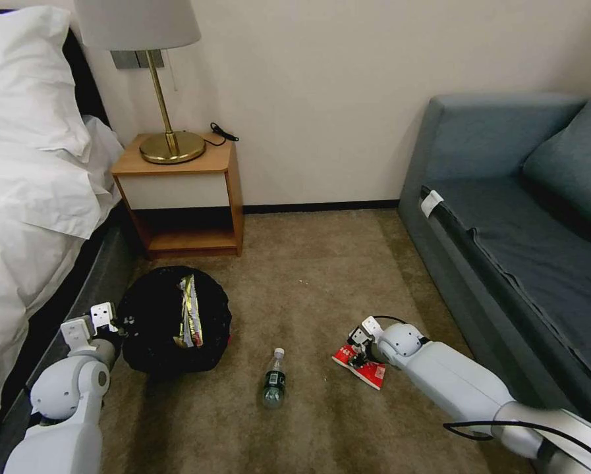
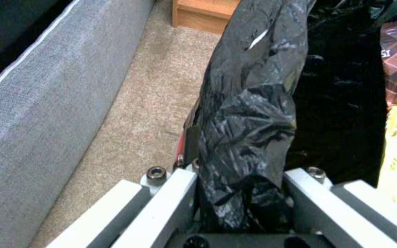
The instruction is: Pick up the trash bin, then pick up the garbage on the floor and place it into the trash bin.
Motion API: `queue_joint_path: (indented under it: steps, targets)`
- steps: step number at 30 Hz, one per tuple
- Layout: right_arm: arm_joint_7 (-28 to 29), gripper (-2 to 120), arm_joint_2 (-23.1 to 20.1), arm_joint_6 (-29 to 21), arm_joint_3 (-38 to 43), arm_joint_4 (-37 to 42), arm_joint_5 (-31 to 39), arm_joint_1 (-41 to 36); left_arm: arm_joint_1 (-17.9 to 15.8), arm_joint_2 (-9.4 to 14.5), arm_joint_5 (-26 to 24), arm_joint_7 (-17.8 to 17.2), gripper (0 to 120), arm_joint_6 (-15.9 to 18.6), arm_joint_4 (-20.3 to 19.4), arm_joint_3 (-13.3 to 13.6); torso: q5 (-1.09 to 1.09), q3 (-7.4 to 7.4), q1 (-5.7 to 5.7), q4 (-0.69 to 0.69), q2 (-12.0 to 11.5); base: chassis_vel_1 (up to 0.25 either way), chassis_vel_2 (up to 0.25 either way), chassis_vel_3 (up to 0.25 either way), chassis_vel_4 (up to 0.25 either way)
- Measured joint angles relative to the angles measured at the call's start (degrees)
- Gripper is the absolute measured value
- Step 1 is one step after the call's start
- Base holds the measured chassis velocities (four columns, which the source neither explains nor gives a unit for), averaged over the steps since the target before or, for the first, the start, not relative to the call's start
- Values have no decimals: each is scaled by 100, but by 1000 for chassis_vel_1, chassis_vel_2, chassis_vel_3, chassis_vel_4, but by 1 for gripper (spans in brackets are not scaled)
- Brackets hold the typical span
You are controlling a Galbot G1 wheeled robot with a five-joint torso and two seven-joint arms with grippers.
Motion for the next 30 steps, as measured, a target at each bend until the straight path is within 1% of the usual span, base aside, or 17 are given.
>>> queue_joint_path:
  steps: [1,2,3,4,5,6,7,8,18,23,30]
  targets:
    - [-11,24,31,14,5,-27,-15,1,-2,0,-3,2,2,-1,6,0,0,0,0,0,0,0,0,0,0]
    - [-24,17,64,28,11,-56,-27,1,-3,1,-5,3,2,-4,15,0,1,0,0,0,0,0,0,0,0]
    - [-24,17,64,28,11,-56,-27,1,-3,1,-5,3,2,-4,15,0,1,0,0,0,0,0,0,0,0]
    - [-42,14,77,42,12,-72,-41,-1,-4,2,-5,3,2,-5,26,0,1,0,0,0,0,0,0,0,0]
    - [-65,8,78,52,11,-77,-53,-4,-6,5,-5,2,2,-7,37,0,1,0,0,1,0,0,0,0,0]
    - [-65,8,78,52,11,-77,-53,-4,-6,5,-5,2,2,-7,37,0,1,0,0,1,0,0,0,0,0]
    - [-86,3,74,64,5,-77,-60,-7,-17,10,-5,3,2,-9,52,1,2,0,0,1,0,0,0,0,0]
    - [-95,0,70,70,5,-77,-61,-10,-30,13,-5,3,2,-11,66,1,3,0,0,1,0,0,0,0,0]
    - [-99,0,-44,113,102,61,-42,-20,-109,-2,-1,1,2,-13,126,60,3,1,0,1,0,0,0,0,0]
    - [-73,0,-157,140,175,279,-19,-21,-116,-16,10,-1,2,-16,167,105,2,1,0,1,0,0,0,0,0]
    - [-34,0,-200,169,365,612,29,-19,-115,-7,13,-3,2,-19,183,115,3,1,0,0,0,0,0,0,0]
